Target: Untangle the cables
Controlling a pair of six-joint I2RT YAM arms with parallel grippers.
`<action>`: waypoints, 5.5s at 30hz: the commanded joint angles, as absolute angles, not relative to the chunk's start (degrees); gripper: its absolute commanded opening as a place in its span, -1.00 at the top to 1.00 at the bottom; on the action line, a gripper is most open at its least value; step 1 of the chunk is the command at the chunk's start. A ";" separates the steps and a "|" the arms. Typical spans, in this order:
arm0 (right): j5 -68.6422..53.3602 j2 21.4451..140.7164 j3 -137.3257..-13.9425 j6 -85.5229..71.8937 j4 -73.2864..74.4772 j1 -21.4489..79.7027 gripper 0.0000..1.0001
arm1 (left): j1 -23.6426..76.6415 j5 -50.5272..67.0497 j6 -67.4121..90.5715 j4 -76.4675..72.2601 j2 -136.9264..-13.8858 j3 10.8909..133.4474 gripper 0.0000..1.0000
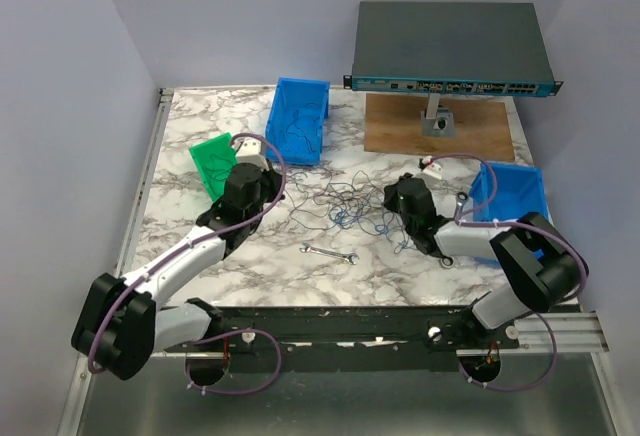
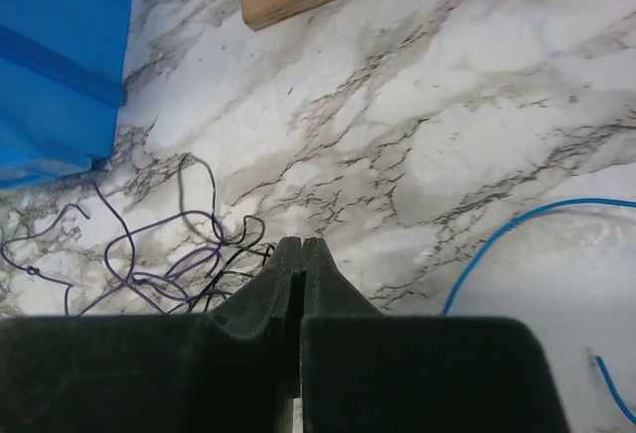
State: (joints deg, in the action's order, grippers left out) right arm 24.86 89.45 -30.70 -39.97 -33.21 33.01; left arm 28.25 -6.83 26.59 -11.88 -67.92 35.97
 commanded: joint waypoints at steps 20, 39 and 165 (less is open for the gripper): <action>13.94 96.05 -38.55 -28.65 -31.29 37.96 -0.65 | 28.19 -18.41 28.15 -18.73 -61.52 30.29 1.00; 58.79 81.89 -28.77 -63.60 -16.03 34.37 0.99 | 28.21 -56.15 55.25 5.90 -53.69 30.04 1.00; 38.27 73.12 -19.86 -51.30 -27.52 28.83 0.99 | 40.97 -14.07 81.38 39.62 -107.23 74.36 -0.26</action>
State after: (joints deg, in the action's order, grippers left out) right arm 37.39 74.08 -20.29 -51.35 -27.00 28.93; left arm 39.62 -13.32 76.29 37.41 -105.23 73.82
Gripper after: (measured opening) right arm 0.029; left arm 0.683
